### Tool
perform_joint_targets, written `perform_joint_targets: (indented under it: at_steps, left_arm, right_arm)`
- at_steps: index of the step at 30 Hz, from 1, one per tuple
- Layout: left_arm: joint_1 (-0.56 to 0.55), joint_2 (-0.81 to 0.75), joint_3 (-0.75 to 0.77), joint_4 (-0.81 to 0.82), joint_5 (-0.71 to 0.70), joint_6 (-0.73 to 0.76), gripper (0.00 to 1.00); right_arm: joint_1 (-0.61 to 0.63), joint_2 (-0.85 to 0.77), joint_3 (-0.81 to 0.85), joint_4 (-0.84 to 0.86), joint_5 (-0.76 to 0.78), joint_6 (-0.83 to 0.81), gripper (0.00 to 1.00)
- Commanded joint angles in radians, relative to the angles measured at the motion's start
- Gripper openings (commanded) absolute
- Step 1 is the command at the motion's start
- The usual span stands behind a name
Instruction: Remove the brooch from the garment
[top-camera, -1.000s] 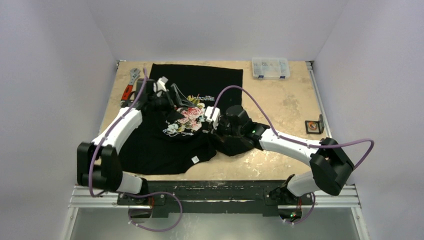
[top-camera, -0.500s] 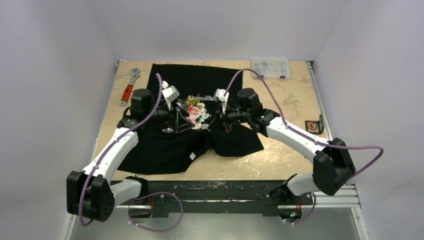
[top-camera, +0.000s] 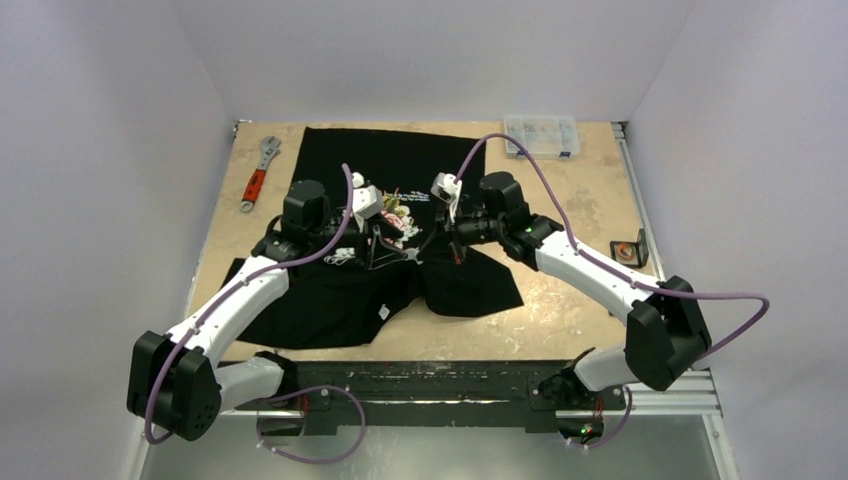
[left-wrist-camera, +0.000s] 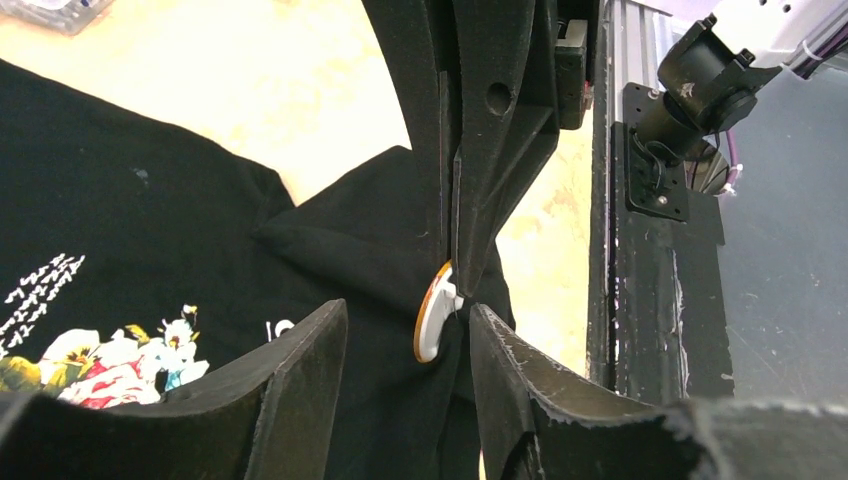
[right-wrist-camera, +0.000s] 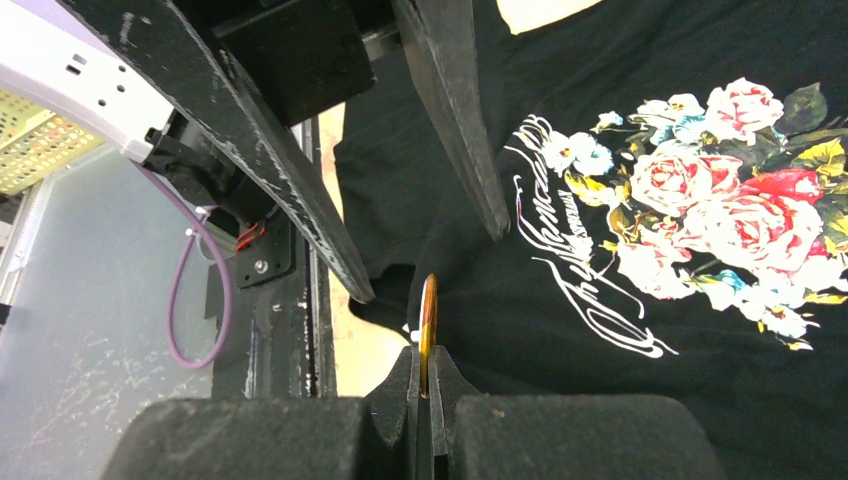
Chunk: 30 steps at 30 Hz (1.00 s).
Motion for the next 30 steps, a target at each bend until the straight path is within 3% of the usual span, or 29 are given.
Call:
perform_joint_targets:
  at_steps: [1,19,24,30]
  left_arm:
    - [-0.02,0.028,0.014,0.086,0.021,-0.004,0.45]
    - [-0.07,0.065,0.034,0.037,0.005,0.021,0.33]
    - [-0.07,0.077,0.04,0.072,-0.043,-0.045,0.24]
    - [-0.07,0.091,0.031,0.164,-0.091,-0.231,0.21]
  right_arm:
    - [-0.01,-0.032,0.042,0.037,-0.055,0.042,0.0]
    - [-0.031,-0.033,0.025,0.095,-0.076,0.091,0.0]
    - [-0.031,-0.038,0.021,0.094,-0.076,0.09,0.0]
    - [-0.031,-0.039,0.016,0.087,-0.074,0.076,0.0]
